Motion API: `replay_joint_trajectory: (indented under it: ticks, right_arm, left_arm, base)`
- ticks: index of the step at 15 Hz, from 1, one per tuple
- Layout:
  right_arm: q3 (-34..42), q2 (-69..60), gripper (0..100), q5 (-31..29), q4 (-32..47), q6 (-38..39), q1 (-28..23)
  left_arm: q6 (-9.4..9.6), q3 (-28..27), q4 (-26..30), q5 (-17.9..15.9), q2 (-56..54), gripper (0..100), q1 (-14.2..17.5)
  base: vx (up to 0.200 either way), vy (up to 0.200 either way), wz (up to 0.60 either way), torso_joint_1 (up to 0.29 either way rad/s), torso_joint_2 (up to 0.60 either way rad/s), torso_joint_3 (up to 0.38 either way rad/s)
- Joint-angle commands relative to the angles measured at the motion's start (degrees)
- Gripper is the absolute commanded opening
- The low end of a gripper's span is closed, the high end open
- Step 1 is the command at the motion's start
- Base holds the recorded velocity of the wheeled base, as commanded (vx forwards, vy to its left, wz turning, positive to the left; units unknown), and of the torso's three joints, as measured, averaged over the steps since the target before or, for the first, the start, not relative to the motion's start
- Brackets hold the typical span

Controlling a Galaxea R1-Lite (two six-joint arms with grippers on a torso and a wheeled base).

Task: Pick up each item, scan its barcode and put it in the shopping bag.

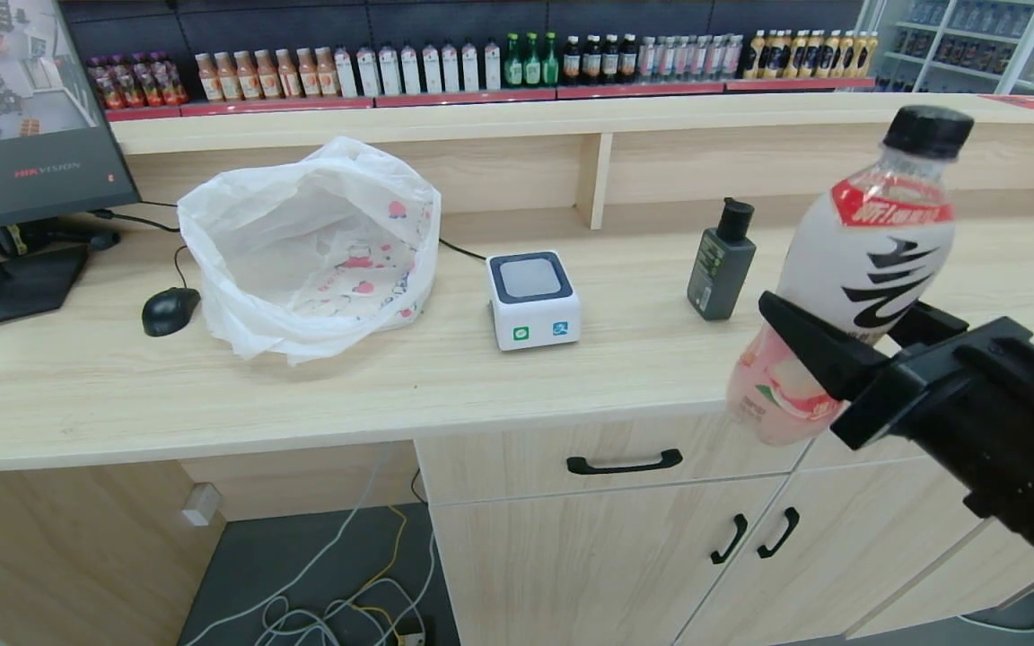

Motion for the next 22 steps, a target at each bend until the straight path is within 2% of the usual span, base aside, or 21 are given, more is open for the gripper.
replay_joint_trajectory:
  ticks: [1,2,4,8,12,14,15,18,20,22]
  right_arm:
    - [4.69,-0.4,0,0.17,-1.65,-2.71,1.24]
    - [4.69,-0.4,0,0.17,-1.65,-2.71,1.24]
    - [6.01,-0.84,0,0.96,-2.26,-7.9,3.35]
    - [5.4,-1.54,0,0.96,-2.44,-21.08,9.94]
    - [4.61,-1.37,0,0.96,-2.44,-35.59,12.4]
    - [4.25,-2.24,0,1.05,-3.14,-47.01,12.84]
    - [3.9,-1.98,0,1.93,-3.67,-51.67,13.37]
    - [4.25,0.39,0,6.14,-4.73,-55.8,13.46]
    - [3.64,3.29,0,13.0,-5.87,-62.83,13.46]
    - [2.32,5.14,0,17.04,-7.27,-67.49,13.46]
  left_arm:
    - [0.02,0.0,0.0,0.0,-0.02,100,0.0]
    - [0.02,0.0,0.0,0.0,-0.02,100,0.0]
    - [0.02,0.0,0.0,0.0,-0.02,100,0.0]
    - [0.02,0.0,0.0,0.0,-0.02,100,0.0]
    - [0.02,0.0,0.0,0.0,-0.02,100,0.0]
    - [0.02,0.0,0.0,0.0,-0.02,100,0.0]
    - [0.02,0.0,0.0,0.0,-0.02,100,0.0]
    - [0.02,0.0,0.0,0.0,-0.02,100,0.0]
    - [0.02,0.0,0.0,0.0,-0.02,100,0.0]
    - [0.02,0.0,0.0,0.0,-0.02,100,0.0]
  base:
    - [0.0,0.0,0.0,0.0,0.0,0.0]
    - [0.0,0.0,0.0,0.0,0.0,0.0]
    - [0.0,0.0,0.0,0.0,0.0,0.0]
    - [0.0,0.0,0.0,0.0,0.0,0.0]
    - [0.0,0.0,0.0,0.0,0.0,0.0]
    - [0.0,0.0,0.0,0.0,0.0,0.0]
    - [0.0,0.0,0.0,0.0,0.0,0.0]
    - [0.0,0.0,0.0,0.0,0.0,0.0]
    - [0.0,0.0,0.0,0.0,0.0,0.0]
    - [0.0,0.0,0.0,0.0,0.0,0.0]
